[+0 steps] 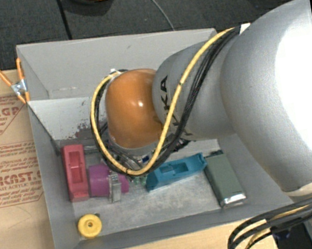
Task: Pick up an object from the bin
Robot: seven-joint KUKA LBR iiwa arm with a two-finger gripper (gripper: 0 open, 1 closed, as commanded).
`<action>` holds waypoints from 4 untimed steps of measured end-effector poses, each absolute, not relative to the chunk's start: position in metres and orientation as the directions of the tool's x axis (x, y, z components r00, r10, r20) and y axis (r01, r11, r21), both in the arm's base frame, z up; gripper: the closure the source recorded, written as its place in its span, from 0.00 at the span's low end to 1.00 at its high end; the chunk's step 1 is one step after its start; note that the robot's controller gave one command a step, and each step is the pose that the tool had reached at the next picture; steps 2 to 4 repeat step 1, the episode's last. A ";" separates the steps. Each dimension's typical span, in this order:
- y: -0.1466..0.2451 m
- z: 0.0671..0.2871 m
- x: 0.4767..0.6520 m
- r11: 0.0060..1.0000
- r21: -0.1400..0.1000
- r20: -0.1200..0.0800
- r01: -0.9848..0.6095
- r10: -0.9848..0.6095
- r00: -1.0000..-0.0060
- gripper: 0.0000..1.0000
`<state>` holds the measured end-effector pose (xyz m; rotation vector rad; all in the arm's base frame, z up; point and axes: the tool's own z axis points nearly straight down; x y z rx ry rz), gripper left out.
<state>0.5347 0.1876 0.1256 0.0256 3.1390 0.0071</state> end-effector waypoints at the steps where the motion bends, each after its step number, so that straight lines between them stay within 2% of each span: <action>1: 0.187 0.133 0.533 1.000 0.002 0.004 0.016 0.016 -1.000 1.00; 4: 0.187 0.133 0.533 1.000 0.002 0.004 0.016 0.016 -1.000 1.00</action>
Offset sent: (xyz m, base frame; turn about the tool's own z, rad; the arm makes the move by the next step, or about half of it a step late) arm -0.0001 0.0000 0.0454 0.0000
